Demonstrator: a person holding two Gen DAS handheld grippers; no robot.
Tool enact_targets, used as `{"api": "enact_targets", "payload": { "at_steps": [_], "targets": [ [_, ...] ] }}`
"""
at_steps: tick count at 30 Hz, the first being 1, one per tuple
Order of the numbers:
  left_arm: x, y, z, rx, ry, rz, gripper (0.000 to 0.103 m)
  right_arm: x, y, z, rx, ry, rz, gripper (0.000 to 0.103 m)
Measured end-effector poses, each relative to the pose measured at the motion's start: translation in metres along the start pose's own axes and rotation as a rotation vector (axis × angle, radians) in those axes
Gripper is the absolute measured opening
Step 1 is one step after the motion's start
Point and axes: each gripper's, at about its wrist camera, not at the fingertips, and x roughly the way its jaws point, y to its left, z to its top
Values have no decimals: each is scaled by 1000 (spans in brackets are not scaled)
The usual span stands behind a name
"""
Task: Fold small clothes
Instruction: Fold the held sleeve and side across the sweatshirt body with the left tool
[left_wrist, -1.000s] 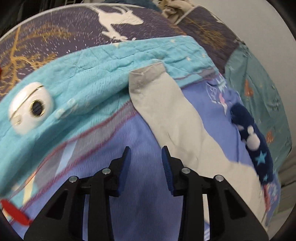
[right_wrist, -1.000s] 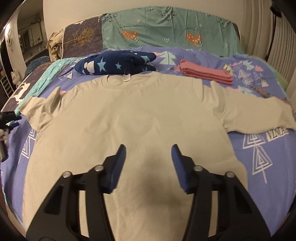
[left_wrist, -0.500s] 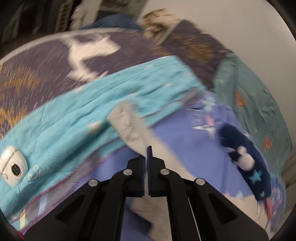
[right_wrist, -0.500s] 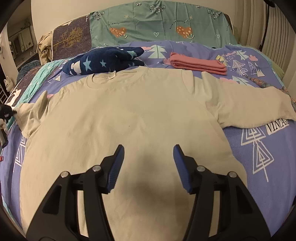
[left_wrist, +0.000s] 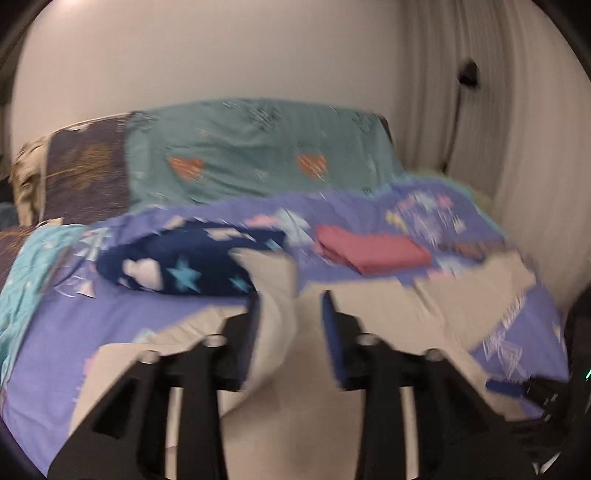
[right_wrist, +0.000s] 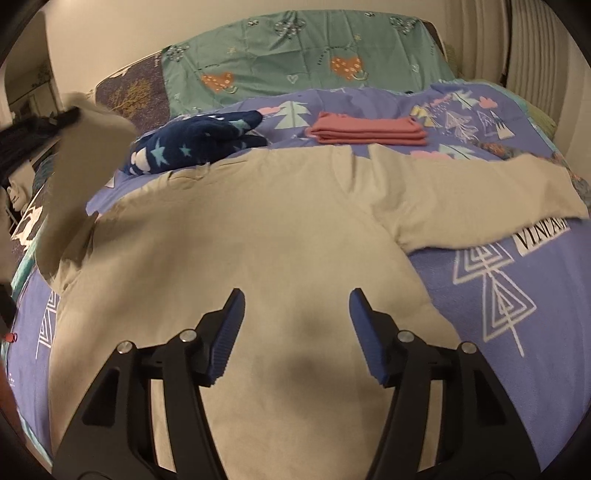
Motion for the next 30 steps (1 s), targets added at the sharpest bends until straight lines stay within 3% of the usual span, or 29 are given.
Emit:
{"api": "enact_targets", "payload": {
  "at_steps": [2, 4, 6, 11, 17, 21, 23, 24, 26, 30],
  "targets": [
    [8, -23, -16, 56, 45, -21, 43, -3, -9, -3, 11, 10, 1, 60],
    [4, -30, -31, 77, 67, -7, 52, -4, -18, -4, 14, 20, 3, 60],
    [-8, -27, -43, 85, 59, 42, 61, -2, -23, -4, 27, 36, 29, 60],
    [-37, -7, -79, 93, 91, 198, 68, 17, -8, 13, 3, 89, 176, 55],
    [-53, 60, -122, -18, 209, 448, 68, 70, 38, 51, -39, 178, 344, 54],
    [-48, 101, -135, -133, 270, 511, 68, 122, 67, 72, -33, 252, 351, 61],
    [-40, 114, -138, -168, 291, 523, 68, 135, 77, 77, -33, 225, 333, 64],
    [-36, 120, -140, -183, 303, 531, 68, 136, 83, 78, -48, 211, 323, 50],
    [-29, 127, -143, -214, 319, 528, 69, 140, 99, 82, -81, 220, 343, 7],
    [-25, 125, -141, -214, 309, 559, 70, 93, 87, 103, -35, 90, 407, 4]
  ]
}}
